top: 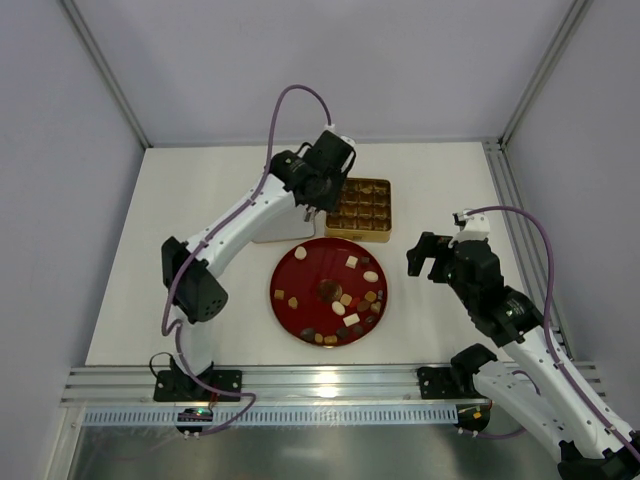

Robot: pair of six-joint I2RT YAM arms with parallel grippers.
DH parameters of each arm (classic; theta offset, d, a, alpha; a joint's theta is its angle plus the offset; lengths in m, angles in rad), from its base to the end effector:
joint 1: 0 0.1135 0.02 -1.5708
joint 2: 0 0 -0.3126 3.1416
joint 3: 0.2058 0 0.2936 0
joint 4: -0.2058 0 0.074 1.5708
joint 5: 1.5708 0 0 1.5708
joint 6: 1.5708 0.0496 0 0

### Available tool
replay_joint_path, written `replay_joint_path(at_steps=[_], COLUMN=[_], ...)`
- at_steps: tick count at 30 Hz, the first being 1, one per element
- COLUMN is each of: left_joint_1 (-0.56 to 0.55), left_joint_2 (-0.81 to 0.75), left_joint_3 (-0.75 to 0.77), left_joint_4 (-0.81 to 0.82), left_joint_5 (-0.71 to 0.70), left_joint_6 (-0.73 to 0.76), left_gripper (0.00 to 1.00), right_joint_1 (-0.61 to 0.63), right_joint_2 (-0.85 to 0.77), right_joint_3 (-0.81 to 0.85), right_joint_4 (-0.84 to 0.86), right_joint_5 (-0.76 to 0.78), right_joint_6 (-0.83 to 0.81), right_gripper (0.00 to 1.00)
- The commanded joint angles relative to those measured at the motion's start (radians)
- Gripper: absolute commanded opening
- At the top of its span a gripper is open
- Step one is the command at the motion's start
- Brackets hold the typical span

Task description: Pack the chocolate

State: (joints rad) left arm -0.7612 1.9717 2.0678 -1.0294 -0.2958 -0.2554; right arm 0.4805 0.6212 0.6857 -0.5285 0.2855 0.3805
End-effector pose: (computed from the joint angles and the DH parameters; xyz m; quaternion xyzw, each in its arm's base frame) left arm 0.3681 -0.3307 0.3910 0.1903 0.9209 -0.0286 0.3389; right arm 0.1461 0.0604 0.3194 0.0326 0.8448 0.1071 0.5233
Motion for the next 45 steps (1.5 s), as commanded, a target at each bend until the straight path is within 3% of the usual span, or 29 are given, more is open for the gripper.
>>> replay_joint_path(at_steps=[1,13,25,35,45], left_joint_1=[0.007,0.000,-0.039,-0.145,-0.178], left_joint_2=[-0.154,-0.558,-0.821,-0.869,-0.850], left_joint_3=[-0.063,-0.541,-0.869,-0.956,-0.976], left_joint_4=[0.009,-0.046,-0.106,-0.138,-0.138], left_joint_5=[0.044,0.096,0.194,0.215,0.204], left_joint_6=[-0.051,-0.159,-0.242,-0.300,-0.318], left_gripper=[0.40,0.40,0.41,0.41,0.41], right_joint_1=[0.000,0.000,0.000,0.000,0.001], right_joint_2=[-0.014,-0.009,-0.006,-0.006,-0.009], right_joint_3=[-0.002,0.003,0.002,0.000,-0.002], right_joint_4=[0.021,0.025,0.027,0.024,0.024], right_joint_5=[0.012,-0.006,-0.011,-0.006,-0.009], right_joint_6=[0.003,-0.002,-0.003,-0.003,-0.002], right_gripper=[1.00,1.00,1.00,1.00,1.00])
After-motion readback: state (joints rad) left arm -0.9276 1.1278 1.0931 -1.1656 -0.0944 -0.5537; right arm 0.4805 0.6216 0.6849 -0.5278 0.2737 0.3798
